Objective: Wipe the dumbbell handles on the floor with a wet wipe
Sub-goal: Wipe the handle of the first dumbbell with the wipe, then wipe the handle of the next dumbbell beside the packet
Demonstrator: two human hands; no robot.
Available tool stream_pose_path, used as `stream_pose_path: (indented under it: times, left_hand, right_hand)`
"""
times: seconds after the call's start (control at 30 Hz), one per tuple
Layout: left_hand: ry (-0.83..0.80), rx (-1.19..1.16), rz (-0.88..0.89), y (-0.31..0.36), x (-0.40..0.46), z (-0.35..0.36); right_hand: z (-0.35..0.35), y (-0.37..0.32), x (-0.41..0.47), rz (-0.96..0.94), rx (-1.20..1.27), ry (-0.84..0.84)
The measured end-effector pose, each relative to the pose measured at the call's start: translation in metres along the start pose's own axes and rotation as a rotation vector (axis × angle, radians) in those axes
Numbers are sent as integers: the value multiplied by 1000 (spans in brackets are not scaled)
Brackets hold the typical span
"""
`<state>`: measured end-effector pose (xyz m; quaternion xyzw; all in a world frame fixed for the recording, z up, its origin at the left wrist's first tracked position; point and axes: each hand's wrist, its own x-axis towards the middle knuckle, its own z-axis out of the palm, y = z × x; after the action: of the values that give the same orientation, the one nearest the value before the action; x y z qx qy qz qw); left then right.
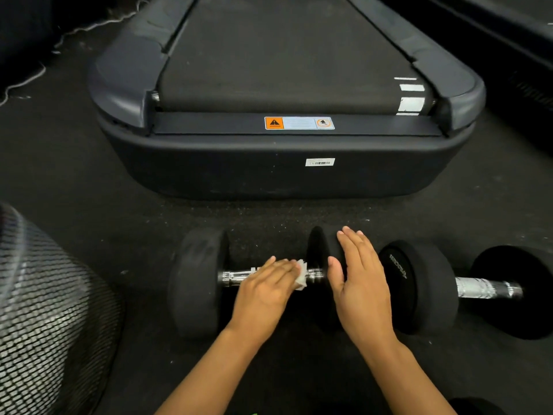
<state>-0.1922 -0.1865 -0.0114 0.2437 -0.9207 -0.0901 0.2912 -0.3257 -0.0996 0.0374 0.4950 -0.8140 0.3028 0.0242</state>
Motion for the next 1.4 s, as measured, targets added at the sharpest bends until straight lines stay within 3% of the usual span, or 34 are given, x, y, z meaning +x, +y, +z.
stream_pose_path:
  times: [0.37, 0.53, 0.63, 0.87, 1.2, 1.3, 1.4]
  left_hand:
    - [-26, 44, 23, 0, -1, -3]
    - [-120, 46, 77, 16, 14, 4]
    - [-118, 47, 34, 8, 8, -11]
    - [-6, 100, -23, 17, -5, -73]
    - [-106, 41, -49, 29, -42, -110]
    - [-160, -10, -108, 39, -57, -115]
    - [-151, -64, -160, 54, -73, -119]
  right_hand:
    - [-2, -1, 1, 2, 5, -10]
    - [-4, -3, 2, -3, -35, -55]
    - [-18, -4, 2, -41, -20, -133]
    - [-37, -44, -29, -293, -74, -130]
    - [-32, -64, -43, -442, 17, -291]
    - [-38, -58, -58, -373, 185, -271]
    - [-56, -40, -79, -162, 399, -195]
